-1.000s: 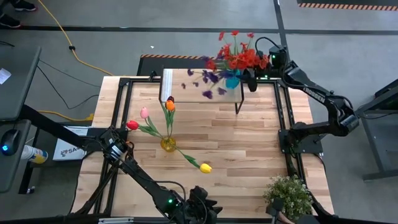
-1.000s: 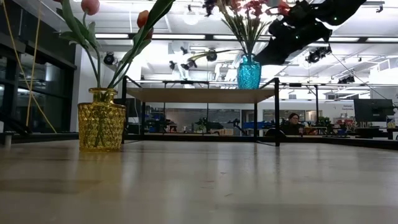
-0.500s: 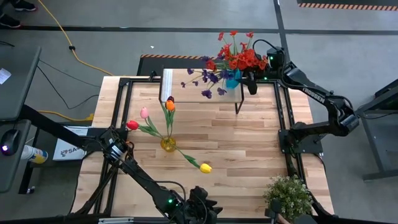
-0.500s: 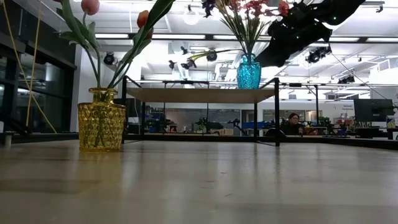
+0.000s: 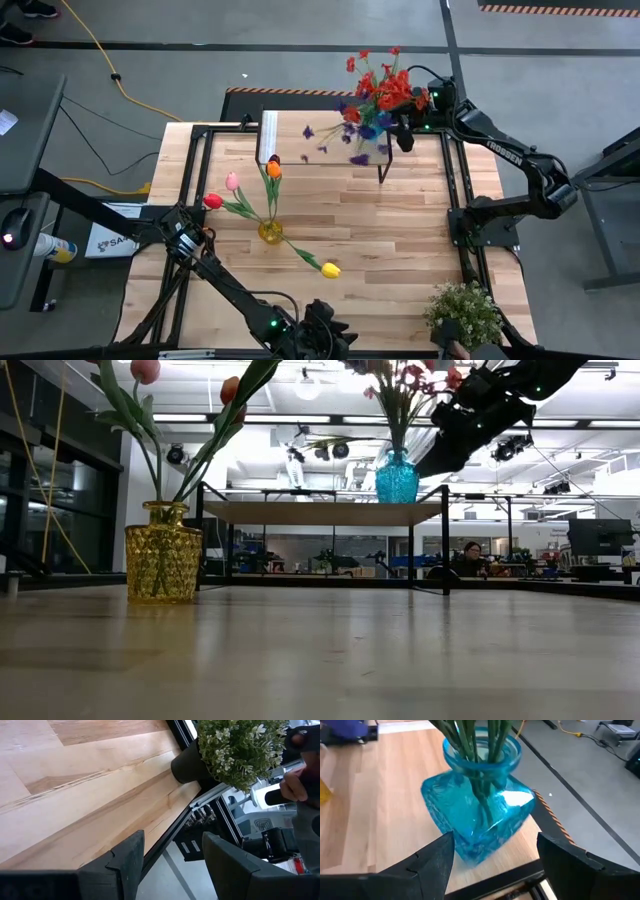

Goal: Pick and place flowers into a vace then onto a shelf
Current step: Put the blue vase with flowers on the shelf, then put the yellow vase with flowers on the shelf

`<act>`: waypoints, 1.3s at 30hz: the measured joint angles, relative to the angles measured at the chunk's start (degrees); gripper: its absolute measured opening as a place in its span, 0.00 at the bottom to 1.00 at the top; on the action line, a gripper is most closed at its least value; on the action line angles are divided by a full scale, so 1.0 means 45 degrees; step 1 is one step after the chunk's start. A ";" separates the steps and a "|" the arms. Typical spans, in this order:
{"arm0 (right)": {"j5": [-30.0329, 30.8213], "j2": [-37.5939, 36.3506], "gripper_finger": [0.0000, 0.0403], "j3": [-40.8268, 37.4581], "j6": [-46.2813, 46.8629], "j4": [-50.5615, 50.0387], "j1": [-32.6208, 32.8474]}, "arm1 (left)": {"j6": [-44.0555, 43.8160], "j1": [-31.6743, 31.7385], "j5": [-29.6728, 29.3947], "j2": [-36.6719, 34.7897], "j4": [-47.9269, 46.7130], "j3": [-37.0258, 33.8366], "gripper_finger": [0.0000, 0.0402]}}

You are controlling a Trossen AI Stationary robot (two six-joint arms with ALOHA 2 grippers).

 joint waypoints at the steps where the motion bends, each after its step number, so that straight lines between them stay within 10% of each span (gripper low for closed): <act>1: 0.0074 -0.0009 0.68 0.0000 -0.0007 -0.0028 0.0000 | 0.0000 0.0000 0.0000 0.0000 -0.0005 0.0000 0.58; 23: 0.1010 -0.0818 0.68 -0.0005 -0.0510 -0.0418 -0.1061 | 0.0000 0.0000 0.0000 0.0000 -0.0005 0.0000 0.58; 39: 0.4949 -0.2820 0.68 -0.0005 0.0108 -0.0319 -0.2275 | -0.0005 -0.0005 0.0210 0.0000 0.0005 0.0000 0.58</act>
